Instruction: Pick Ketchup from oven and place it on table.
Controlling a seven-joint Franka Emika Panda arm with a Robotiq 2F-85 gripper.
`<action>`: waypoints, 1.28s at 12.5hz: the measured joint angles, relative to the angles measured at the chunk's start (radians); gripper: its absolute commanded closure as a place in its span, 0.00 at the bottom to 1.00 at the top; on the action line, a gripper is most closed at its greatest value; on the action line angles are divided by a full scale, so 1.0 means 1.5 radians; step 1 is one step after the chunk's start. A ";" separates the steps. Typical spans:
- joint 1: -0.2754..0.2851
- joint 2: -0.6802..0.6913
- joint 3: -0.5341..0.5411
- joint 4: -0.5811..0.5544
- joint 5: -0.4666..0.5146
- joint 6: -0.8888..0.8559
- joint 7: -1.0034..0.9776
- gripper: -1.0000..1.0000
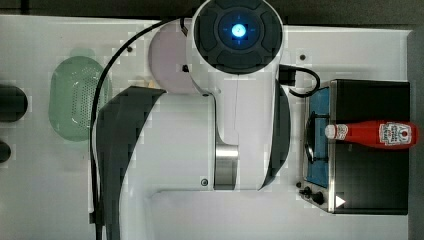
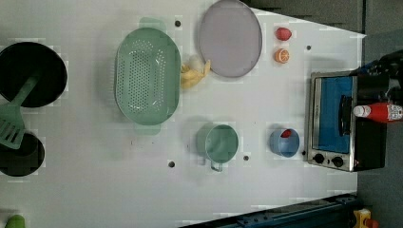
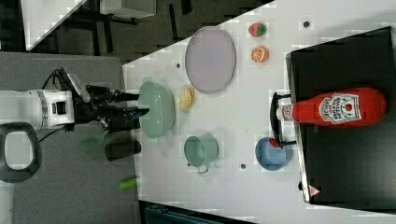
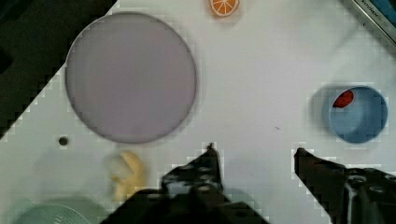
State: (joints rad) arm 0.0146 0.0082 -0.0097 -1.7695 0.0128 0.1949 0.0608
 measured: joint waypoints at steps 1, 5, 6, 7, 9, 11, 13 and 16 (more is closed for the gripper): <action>0.000 -0.064 -0.002 -0.074 -0.001 -0.061 -0.001 0.21; -0.009 -0.292 -0.015 -0.173 0.002 -0.098 -0.001 0.00; -0.010 -0.314 -0.019 -0.154 -0.005 -0.082 -0.001 0.00; -0.009 -0.325 -0.026 -0.133 -0.010 -0.058 -0.001 0.00; -0.022 -0.325 -0.047 -0.121 0.000 -0.029 -0.003 0.00; -0.023 -0.291 -0.092 -0.125 -0.006 0.002 -0.005 0.00; -0.020 -0.235 -0.151 -0.143 -0.002 0.028 -0.005 0.00; -0.040 -0.143 -0.222 -0.167 0.007 0.022 -0.010 0.00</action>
State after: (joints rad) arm -0.0452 -0.2068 -0.3420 -2.0195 0.0231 0.2275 0.0455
